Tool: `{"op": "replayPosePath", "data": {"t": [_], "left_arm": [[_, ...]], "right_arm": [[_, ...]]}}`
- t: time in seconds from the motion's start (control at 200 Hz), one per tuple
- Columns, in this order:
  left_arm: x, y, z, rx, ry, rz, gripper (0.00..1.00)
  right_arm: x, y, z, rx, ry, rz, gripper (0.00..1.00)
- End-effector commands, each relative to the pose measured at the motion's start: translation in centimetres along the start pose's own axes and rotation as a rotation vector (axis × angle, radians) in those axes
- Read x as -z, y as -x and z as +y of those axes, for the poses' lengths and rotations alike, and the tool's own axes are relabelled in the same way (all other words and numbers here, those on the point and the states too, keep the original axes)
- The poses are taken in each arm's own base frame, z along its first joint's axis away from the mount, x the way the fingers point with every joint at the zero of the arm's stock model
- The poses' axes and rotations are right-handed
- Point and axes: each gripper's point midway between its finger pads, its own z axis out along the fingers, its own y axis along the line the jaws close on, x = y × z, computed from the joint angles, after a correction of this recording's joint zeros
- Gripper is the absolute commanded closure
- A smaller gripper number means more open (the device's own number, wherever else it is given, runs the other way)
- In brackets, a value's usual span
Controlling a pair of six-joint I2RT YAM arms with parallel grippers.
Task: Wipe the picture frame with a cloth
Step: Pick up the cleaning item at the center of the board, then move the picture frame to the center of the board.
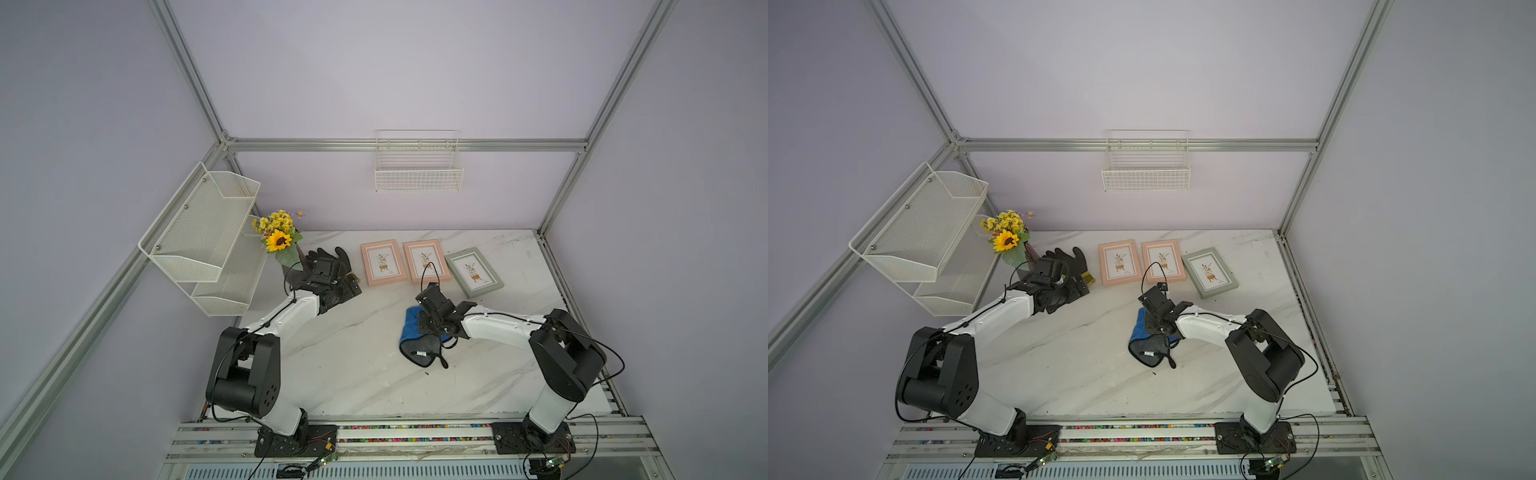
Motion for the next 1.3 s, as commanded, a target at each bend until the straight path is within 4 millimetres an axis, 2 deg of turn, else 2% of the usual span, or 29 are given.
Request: {"op": "replayPosePath", "data": {"t": [0.0, 0.115, 0.245, 0.415, 0.665, 0.83, 0.97, 1.17, 1.3], "left_arm": [[-0.4, 1.0, -3.1, -0.084, -0.041, 0.011, 0.00], [-2.0, 2.0, -4.3, -0.127, 0.019, 0.034, 0.03], [-4.2, 2.8, -4.9, -0.190, 0.126, 0.056, 0.06], [-7.1, 3.2, -5.5, -0.261, 0.255, 0.080, 0.10], [-10.1, 3.8, -5.9, -0.287, 0.314, 0.085, 0.17], [-11.1, 3.9, -6.1, -0.298, 0.323, 0.095, 0.21], [-11.8, 3.1, -5.8, -0.297, 0.327, 0.122, 0.27], [-11.5, 1.6, -5.6, -0.290, 0.302, 0.162, 0.36], [-10.7, 0.7, -5.6, -0.284, 0.265, 0.172, 0.42]], "right_arm": [[2.7, 3.6, 1.7, -0.017, 0.118, -0.124, 0.80], [4.1, 5.0, 1.1, -0.030, 0.125, -0.181, 0.81], [5.4, 5.8, 0.8, -0.037, 0.143, -0.229, 0.82], [6.4, 5.7, 0.7, -0.039, 0.167, -0.260, 0.83], [7.6, 5.4, -0.3, -0.038, 0.162, -0.300, 0.83], [8.4, 5.3, -0.7, -0.036, 0.162, -0.318, 0.83], [8.6, 5.3, -0.9, -0.036, 0.153, -0.325, 0.83], [8.4, 5.3, -1.0, -0.036, 0.143, -0.322, 0.83], [8.3, 5.5, -1.0, -0.038, 0.141, -0.319, 0.83]]}}
